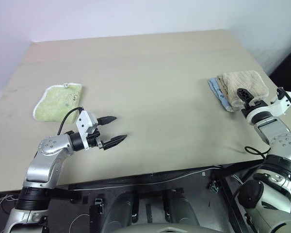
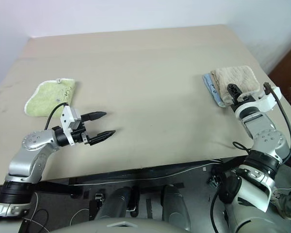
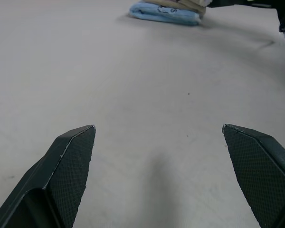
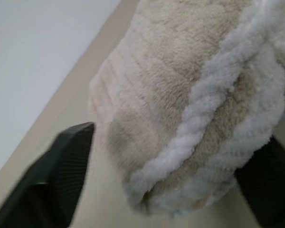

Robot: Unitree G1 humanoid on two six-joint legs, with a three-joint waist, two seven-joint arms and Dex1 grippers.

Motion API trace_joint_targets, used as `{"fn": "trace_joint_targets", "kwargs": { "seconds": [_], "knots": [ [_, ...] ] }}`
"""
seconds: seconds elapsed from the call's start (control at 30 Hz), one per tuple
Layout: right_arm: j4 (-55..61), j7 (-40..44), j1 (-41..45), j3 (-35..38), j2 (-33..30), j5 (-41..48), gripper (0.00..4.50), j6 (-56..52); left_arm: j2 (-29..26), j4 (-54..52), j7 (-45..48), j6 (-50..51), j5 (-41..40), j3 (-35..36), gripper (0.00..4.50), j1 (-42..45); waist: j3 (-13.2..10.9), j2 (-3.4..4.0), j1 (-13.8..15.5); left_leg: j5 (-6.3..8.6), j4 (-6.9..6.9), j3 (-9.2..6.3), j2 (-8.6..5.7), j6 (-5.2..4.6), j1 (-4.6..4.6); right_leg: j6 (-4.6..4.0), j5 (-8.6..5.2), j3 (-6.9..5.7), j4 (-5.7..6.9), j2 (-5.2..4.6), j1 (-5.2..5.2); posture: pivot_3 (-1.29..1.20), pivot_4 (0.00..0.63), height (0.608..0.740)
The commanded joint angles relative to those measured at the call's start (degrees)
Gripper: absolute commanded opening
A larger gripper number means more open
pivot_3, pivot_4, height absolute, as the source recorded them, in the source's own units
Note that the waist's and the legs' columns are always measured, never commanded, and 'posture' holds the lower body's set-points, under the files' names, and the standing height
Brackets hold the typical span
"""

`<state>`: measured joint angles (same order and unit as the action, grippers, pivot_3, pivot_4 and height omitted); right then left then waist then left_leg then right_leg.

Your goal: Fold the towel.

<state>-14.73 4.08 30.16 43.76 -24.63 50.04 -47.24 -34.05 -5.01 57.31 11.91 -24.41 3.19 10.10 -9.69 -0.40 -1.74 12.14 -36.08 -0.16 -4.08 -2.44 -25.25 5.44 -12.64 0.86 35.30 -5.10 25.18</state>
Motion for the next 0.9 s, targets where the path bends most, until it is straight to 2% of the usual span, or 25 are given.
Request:
{"fn": "trace_joint_targets", "kwargs": {
  "seconds": [0.03,0.2,0.33,0.4,0.5,0.63,0.9],
  "knots": [
    [6.7,1.2,-2.5,3.3,-3.9,6.5,4.47,-5.1,-0.6,-0.3,0.4,-0.9,-0.4,1.2,4.5,0.4,0.0,0.01,0.6,0.0,-0.01,0.0,0.0,0.0,0.0,0.0,0.0,0.0,0.0,0.0,0.0,0.0,0.15,0.74],
    [15.3,9.1,-13.3,-2.4,-12.5,5.3,4.47,-10.6,-0.7,0.6,1.5,-2.1,0.0,0.6,4.5,1.2,0.0,0.03,1.3,0.01,-0.03,-0.01,0.01,-0.01,-0.01,-0.04,-0.03,-0.02,-0.05,-0.02,-0.03,0.0,0.15,0.74],
    [30.5,26.2,-29.5,-12.4,-23.5,-1.4,4.47,-5.6,-0.9,0.7,2.5,-2.0,-0.6,0.7,4.5,1.6,0.1,0.1,1.2,0.02,-0.07,0.0,0.04,-0.05,0.0,-0.19,-0.13,-0.03,-0.1,-0.03,-0.11,0.0,0.15,0.74],
    [35.8,32.7,-32.9,-14.1,-26.4,-3.5,4.47,-0.1,-0.9,0.4,2.9,-1.3,-1.2,0.8,4.5,1.6,0.1,0.1,0.9,0.03,-0.1,-0.01,0.05,-0.06,0.02,-0.15,-0.15,-0.05,-0.1,-0.03,-0.15,0.0,0.15,0.74],
    [40.2,37.8,-31.6,-17.5,-27.1,-6.0,4.47,6.4,-1.1,-0.5,3.2,1.1,-2.9,1.2,4.5,1.6,0.0,0.06,0.5,0.03,-0.2,0.01,0.06,-0.06,0.21,-0.03,-0.1,0.0,-0.1,0.02,-0.34,0.0,0.15,0.74],
    [41.5,39.7,-24.4,-25.7,-25.5,-9.9,4.47,11.4,-2.0,-2.2,3.4,2.5,-3.6,1.3,4.5,0.9,0.0,-0.09,0.9,0.14,-0.1,-0.01,0.14,0.12,0.76,0.02,-0.18,-0.03,-0.26,0.02,-0.93,0.0,0.15,0.74],
    [29.4,41.5,-12.4,-36.0,-18.1,-19.4,4.47,22.7,-3.1,-8.6,-0.5,7.0,-7.3,6.3,4.5,-2.9,0.0,-0.13,1.2,0.2,-0.05,-0.01,0.1,0.01,0.54,0.07,-0.22,-0.05,-0.42,-0.04,-0.74,0.0,0.15,0.74]
  ]
}}
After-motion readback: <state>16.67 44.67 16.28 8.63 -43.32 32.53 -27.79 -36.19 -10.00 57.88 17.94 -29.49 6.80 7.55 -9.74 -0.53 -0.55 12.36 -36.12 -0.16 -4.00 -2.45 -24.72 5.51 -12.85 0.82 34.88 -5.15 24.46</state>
